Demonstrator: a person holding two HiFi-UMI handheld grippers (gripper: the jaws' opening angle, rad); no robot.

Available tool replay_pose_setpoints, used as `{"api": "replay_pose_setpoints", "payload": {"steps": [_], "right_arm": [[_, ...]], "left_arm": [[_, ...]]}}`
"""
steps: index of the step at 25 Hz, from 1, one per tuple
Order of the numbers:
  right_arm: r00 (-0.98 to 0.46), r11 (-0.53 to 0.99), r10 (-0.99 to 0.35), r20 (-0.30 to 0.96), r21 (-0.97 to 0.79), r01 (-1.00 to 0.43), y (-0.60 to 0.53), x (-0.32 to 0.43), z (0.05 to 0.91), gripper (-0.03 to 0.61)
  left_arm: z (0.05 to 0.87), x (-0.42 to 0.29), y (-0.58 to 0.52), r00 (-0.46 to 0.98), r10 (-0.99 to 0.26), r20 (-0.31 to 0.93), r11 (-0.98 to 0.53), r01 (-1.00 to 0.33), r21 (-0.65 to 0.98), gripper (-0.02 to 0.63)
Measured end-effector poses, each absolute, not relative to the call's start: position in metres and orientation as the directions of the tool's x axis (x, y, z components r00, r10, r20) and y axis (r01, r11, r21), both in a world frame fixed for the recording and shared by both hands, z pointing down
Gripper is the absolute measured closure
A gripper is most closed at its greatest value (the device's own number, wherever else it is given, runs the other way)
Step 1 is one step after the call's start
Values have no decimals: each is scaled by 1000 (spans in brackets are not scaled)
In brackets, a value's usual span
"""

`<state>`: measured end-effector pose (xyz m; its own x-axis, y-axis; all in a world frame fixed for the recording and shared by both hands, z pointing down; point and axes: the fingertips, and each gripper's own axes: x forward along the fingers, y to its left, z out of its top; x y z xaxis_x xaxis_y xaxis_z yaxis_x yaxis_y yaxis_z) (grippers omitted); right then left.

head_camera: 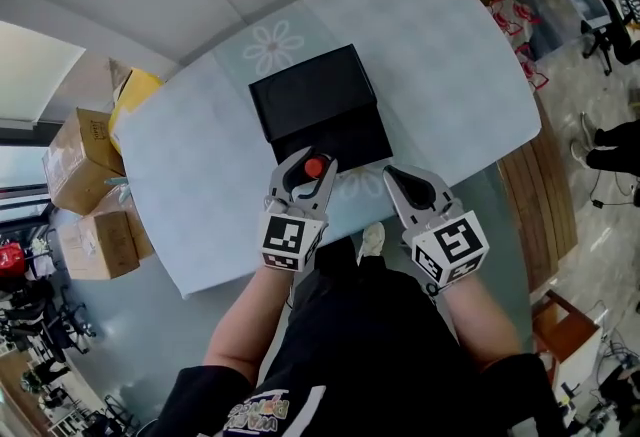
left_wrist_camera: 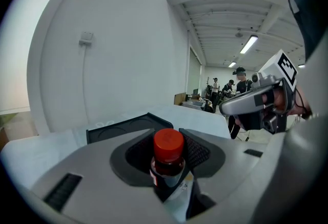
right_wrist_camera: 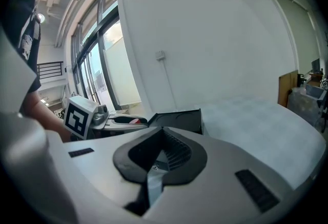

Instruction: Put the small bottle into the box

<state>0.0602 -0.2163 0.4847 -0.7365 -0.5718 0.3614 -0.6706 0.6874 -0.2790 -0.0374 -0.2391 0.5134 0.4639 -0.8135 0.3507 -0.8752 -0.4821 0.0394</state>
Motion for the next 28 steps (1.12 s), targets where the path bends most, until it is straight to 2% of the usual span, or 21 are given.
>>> {"api": "replay_pose_setpoints", "payload": {"steps": [28], "right_arm": [[-737, 666, -527, 423, -332, -668, -230, 41, 523, 569]], "left_arm": [[583, -37, -265, 466, -759, 455, -499, -865, 54, 463]]}}
